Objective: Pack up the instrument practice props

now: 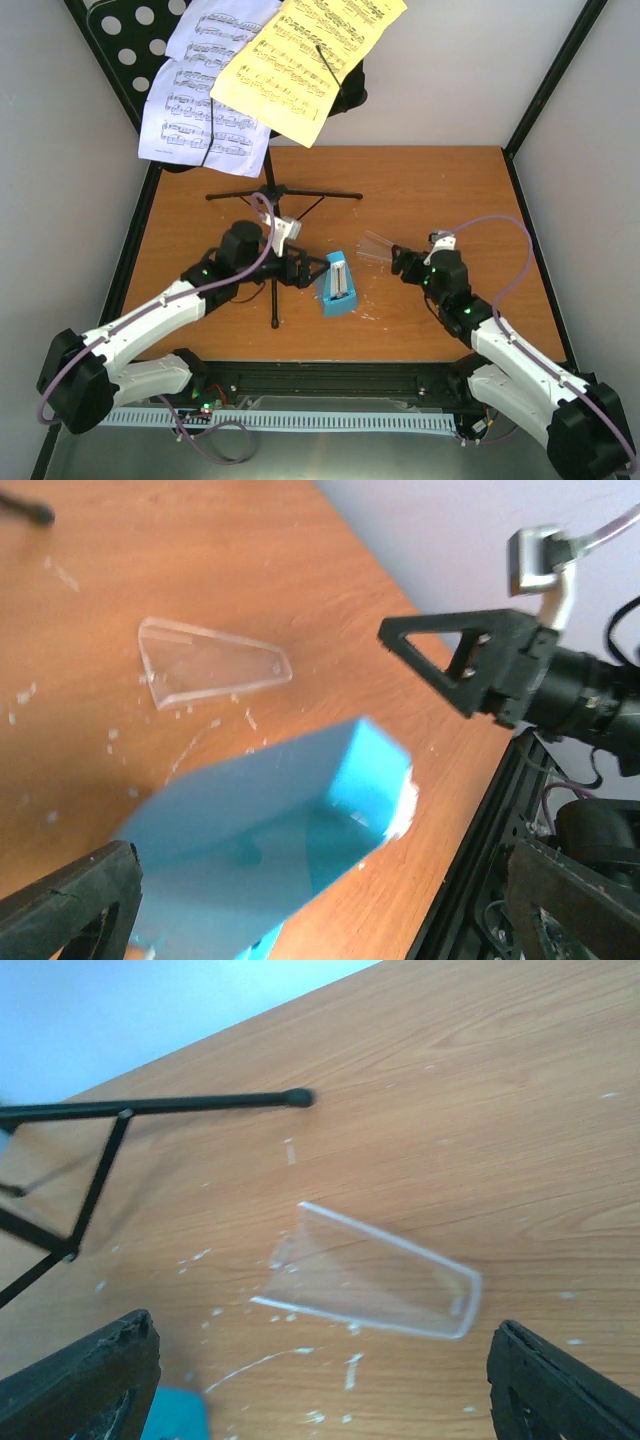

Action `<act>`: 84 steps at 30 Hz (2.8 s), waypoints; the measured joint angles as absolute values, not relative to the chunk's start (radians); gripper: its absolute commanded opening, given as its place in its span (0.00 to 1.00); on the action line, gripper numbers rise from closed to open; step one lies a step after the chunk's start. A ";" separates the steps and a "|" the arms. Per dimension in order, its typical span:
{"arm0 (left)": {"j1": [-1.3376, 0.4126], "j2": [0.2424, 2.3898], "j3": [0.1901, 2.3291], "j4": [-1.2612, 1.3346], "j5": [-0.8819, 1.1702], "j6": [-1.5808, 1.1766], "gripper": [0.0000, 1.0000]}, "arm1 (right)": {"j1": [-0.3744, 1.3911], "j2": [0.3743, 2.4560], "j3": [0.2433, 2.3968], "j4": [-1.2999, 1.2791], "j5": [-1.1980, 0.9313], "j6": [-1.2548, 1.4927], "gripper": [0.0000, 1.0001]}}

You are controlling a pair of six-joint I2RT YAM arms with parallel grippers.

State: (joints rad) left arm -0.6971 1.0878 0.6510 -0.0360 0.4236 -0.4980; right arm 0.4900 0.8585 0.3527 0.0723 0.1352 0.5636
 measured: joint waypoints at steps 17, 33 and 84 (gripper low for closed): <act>-0.645 1.103 0.924 -0.298 0.412 -0.116 0.99 | 0.184 1.343 0.674 -0.118 -0.139 0.341 0.70; -0.645 1.052 0.859 -0.277 0.335 -0.042 1.00 | 0.184 1.692 0.930 -0.245 -0.220 0.074 0.58; -0.635 0.864 0.810 -0.195 0.331 -0.034 1.00 | 0.282 1.188 0.722 -0.358 -0.241 0.231 0.03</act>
